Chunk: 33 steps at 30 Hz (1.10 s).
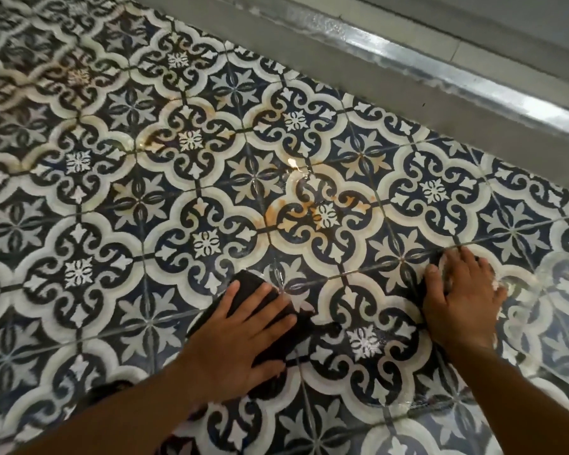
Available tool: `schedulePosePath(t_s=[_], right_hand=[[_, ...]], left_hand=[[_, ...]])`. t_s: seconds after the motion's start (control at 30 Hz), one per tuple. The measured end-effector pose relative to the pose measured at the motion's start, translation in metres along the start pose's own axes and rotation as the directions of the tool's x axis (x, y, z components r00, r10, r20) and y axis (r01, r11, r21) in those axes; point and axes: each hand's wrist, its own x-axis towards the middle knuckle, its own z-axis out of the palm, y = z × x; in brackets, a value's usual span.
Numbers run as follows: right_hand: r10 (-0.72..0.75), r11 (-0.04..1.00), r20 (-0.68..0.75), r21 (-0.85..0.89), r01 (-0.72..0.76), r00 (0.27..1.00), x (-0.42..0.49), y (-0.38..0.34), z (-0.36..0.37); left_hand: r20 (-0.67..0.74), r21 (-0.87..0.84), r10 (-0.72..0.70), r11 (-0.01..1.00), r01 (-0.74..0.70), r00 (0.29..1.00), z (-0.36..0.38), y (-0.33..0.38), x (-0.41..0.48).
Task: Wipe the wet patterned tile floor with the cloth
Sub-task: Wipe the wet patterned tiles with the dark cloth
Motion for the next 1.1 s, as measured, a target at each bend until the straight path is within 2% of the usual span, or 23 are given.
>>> schedulePosePath(t_s=[0.13, 0.23, 0.3, 0.4, 0.6, 0.83, 0.97, 1.1], right_hand=[[0.007, 0.998, -0.077, 0.07, -0.002, 0.997, -0.009, -0.053, 0.011], [0.091, 0.99, -0.018, 0.108, -0.089, 0.996, -0.008, -0.086, 0.028], [0.137, 0.986, 0.007, 0.093, -0.137, 0.991, -0.007, -0.094, 0.037], [0.148, 0.988, 0.002, 0.043, -0.148, 0.989, -0.007, -0.094, 0.044], [0.153, 0.987, -0.052, 0.064, -0.15, 0.987, -0.01, -0.097, 0.048], [0.161, 0.986, -0.057, 0.056, -0.158, 0.985, -0.011, -0.098, 0.05], [0.176, 0.984, -0.05, 0.04, -0.174, 0.983, -0.01, -0.097, 0.051], [0.181, 0.983, -0.027, 0.024, -0.18, 0.983, -0.009, -0.098, 0.052]], left_hand=[[-0.012, -0.025, -0.078, 0.997, 0.078, 0.997, -0.009, -0.01, 0.024], [-0.04, -0.053, -0.18, 0.983, 0.178, 0.983, -0.014, 0.007, 0.05], [-0.051, -0.072, -0.178, 0.982, 0.174, 0.983, -0.011, 0.018, 0.055], [-0.033, -0.091, -0.101, 0.991, 0.097, 0.994, -0.004, 0.02, 0.035], [0.009, -0.015, -0.081, 0.997, 0.081, 0.997, 0.0, -0.03, -0.02], [0.006, -0.017, -0.131, 0.991, 0.131, 0.991, -0.018, -0.044, 0.03], [-0.009, -0.057, -0.072, 0.996, 0.071, 0.997, -0.013, -0.014, 0.049], [-0.009, -0.063, 0.126, 0.99, -0.127, 0.992, -0.005, -0.033, 0.018]])
